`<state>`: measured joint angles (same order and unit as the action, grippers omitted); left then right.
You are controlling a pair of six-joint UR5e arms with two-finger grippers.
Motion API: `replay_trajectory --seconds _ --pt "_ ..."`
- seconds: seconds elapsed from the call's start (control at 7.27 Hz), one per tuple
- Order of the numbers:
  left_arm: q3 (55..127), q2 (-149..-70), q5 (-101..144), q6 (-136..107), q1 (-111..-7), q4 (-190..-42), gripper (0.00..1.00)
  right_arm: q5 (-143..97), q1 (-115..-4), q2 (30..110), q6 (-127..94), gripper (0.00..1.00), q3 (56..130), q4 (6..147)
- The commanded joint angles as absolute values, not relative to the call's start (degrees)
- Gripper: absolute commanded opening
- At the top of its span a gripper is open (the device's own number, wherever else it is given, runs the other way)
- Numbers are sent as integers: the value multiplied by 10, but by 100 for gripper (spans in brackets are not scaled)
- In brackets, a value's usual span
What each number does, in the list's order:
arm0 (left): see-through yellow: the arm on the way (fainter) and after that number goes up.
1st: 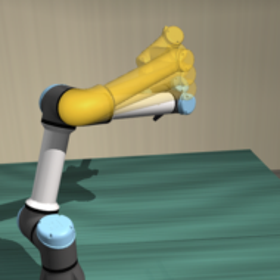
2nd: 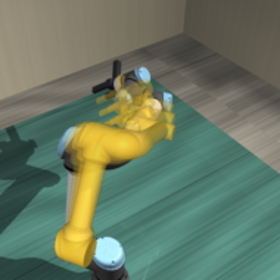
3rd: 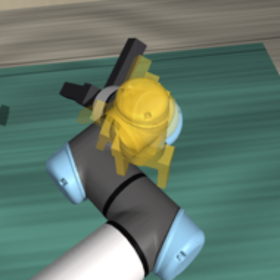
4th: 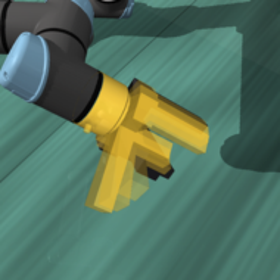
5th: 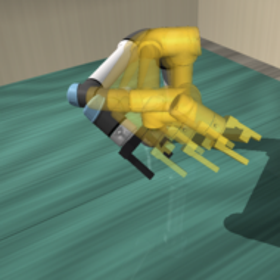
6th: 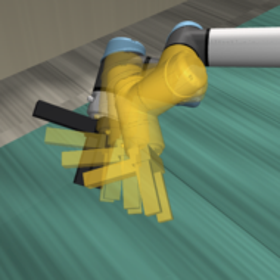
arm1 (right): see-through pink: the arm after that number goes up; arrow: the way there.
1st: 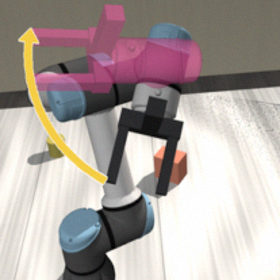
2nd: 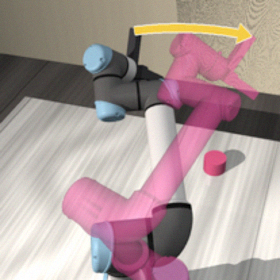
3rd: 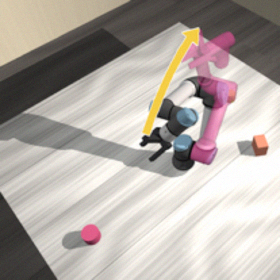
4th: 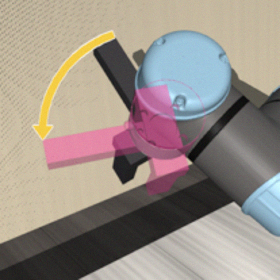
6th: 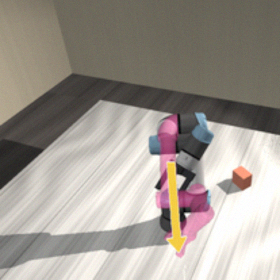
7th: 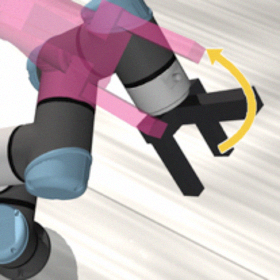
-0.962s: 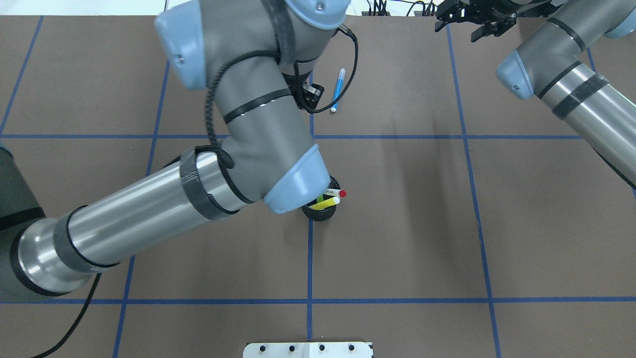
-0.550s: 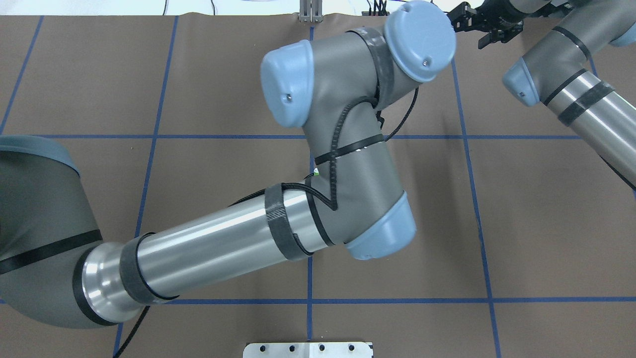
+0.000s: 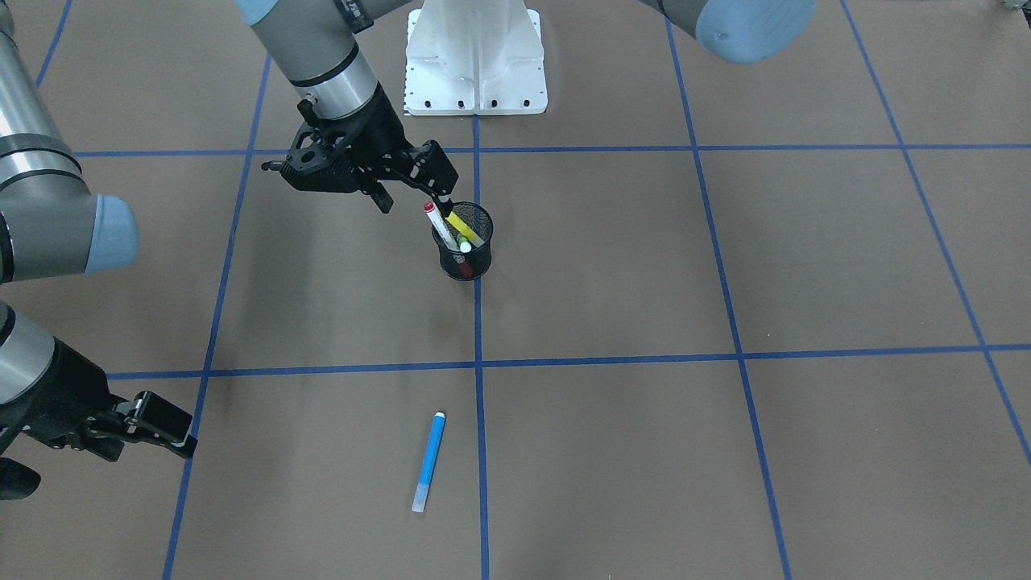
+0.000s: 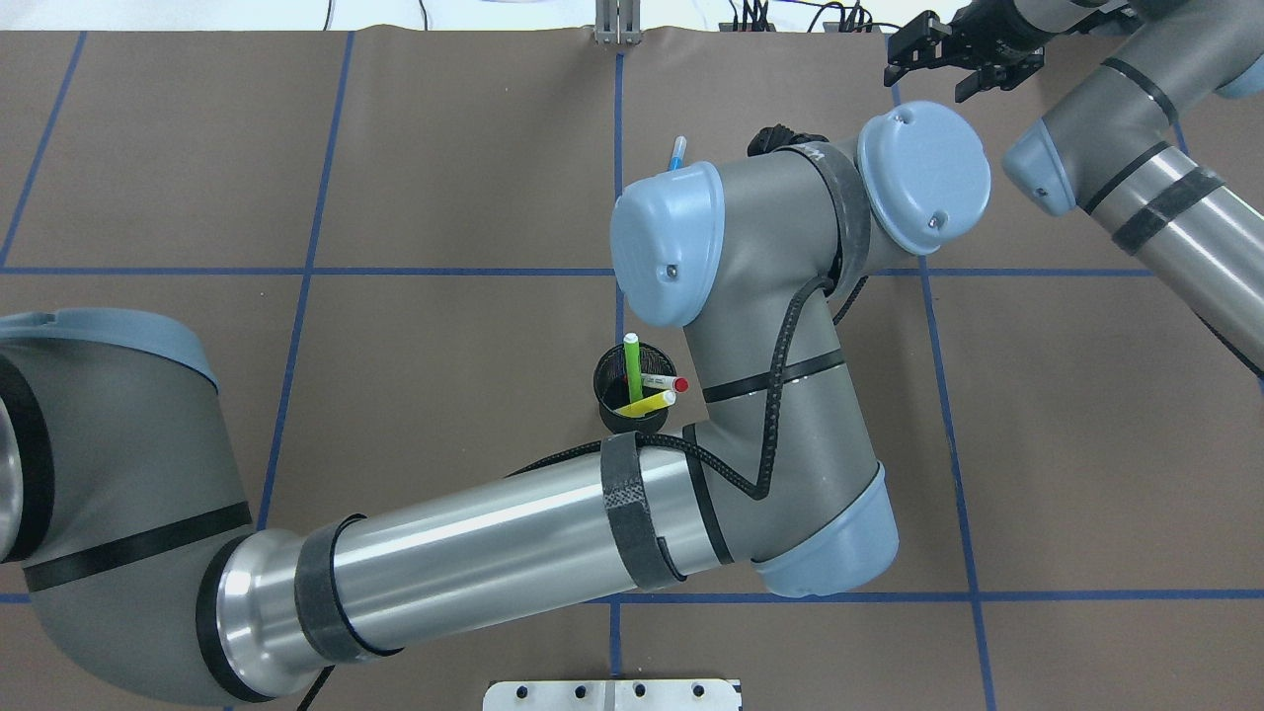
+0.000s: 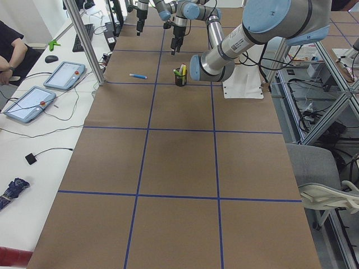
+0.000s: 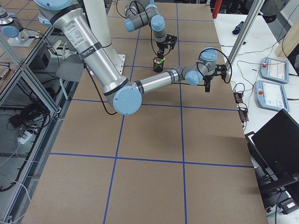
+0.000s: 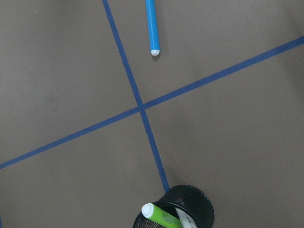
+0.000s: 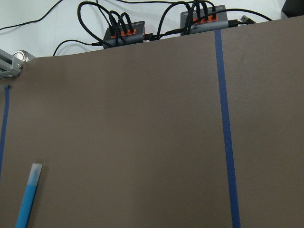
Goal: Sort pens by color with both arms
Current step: 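Lower the left gripper over the cup and grasp the white red-capped marker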
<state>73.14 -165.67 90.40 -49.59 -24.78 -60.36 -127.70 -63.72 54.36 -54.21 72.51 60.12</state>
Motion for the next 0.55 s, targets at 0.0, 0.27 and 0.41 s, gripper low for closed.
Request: replay_trajectory --seconds 0.0,0.27,0.41 --pt "731 -1644 904 -497 -236 -604 76 -1276 -637 545 -538 100 725 602" --pt "732 -1636 904 -497 -231 -606 75 -1275 -636 548 -526 100 725 602" --pt "731 -1633 904 -497 -225 -606 74 -1275 -636 549 -524 100 725 602"
